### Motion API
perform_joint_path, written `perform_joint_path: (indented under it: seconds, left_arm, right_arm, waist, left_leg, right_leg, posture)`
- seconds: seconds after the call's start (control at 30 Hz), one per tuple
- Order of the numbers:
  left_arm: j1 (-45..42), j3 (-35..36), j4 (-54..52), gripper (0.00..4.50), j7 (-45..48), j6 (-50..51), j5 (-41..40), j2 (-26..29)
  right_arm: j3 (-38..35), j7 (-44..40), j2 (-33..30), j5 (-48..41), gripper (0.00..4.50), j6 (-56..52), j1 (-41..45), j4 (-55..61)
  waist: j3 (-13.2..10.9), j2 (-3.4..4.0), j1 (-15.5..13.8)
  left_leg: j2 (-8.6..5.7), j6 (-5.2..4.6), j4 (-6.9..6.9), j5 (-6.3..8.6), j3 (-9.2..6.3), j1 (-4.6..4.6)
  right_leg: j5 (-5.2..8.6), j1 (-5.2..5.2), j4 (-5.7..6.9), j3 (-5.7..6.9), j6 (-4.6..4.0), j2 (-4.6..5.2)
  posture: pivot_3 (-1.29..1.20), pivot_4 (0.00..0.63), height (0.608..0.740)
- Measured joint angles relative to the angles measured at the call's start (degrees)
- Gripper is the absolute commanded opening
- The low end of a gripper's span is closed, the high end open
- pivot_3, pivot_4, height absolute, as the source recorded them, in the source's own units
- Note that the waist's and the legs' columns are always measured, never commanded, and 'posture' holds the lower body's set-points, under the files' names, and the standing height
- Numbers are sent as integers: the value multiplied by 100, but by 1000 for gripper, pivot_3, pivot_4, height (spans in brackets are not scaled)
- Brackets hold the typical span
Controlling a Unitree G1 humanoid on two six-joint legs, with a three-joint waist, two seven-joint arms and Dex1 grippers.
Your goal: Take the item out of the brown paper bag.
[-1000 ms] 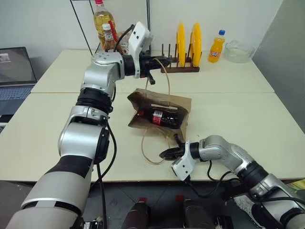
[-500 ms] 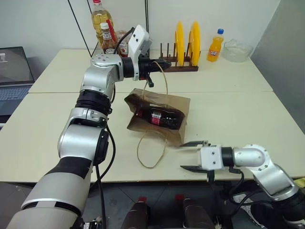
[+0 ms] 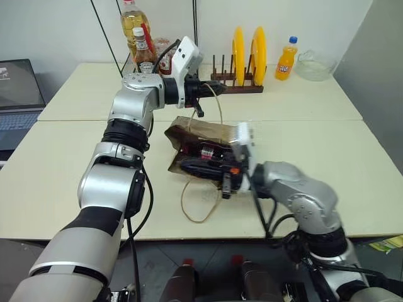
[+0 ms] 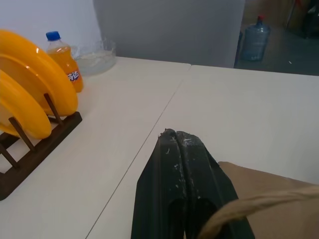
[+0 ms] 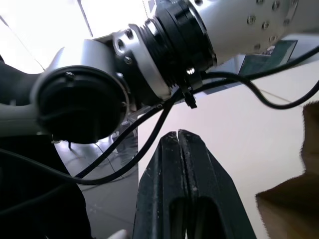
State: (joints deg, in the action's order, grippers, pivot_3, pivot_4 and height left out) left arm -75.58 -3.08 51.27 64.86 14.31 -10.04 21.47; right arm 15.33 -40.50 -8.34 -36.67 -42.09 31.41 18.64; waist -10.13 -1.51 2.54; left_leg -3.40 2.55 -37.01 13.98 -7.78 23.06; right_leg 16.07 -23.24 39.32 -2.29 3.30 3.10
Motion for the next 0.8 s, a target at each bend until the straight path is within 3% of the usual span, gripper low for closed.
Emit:
perform_joint_path:
  seconds: [0.13,0.3,0.6,0.73,0.8]
  left_arm:
    - [0,0,-13,0,23,15,2,5]
    - [21,0,-193,0,38,67,0,59]
    - [157,2,-416,0,46,188,-4,72]
    - [157,2,-414,0,49,170,-4,8]
    - [156,1,-408,0,47,142,-4,-52]
  right_arm:
    - [272,-34,257,536,25,572,211,-860]
    - [277,248,146,1382,25,1180,221,-1669]
    - [182,1224,-173,2531,25,1382,92,-1505]
    - [566,1556,-508,3444,25,1377,328,-1506]
    - [741,1570,-633,3812,613,1374,498,-1515]
  waist:
    - [0,0,49]
    - [0,1,60]
    - [0,1,74]
    - [0,1,73]
    - [0,1,75]
  left_leg:
    - [1,1,3,0,3,-4]
    - [2,1,3,0,4,-3]
    - [2,1,4,0,6,-3]
    - [0,1,3,0,7,-3]
    - [2,1,4,0,7,-3]
  right_leg:
    - [0,-5,13,-1,0,0]
    - [0,-8,15,-2,0,0]
    - [0,-13,20,-5,0,0]
    - [0,-13,19,-6,0,0]
    - [0,-14,19,-5,0,-1]
  posture:
    - [0,150,740]
    - [0,150,740]
    - [0,150,740]
    - [0,150,740]
    - [0,150,740]
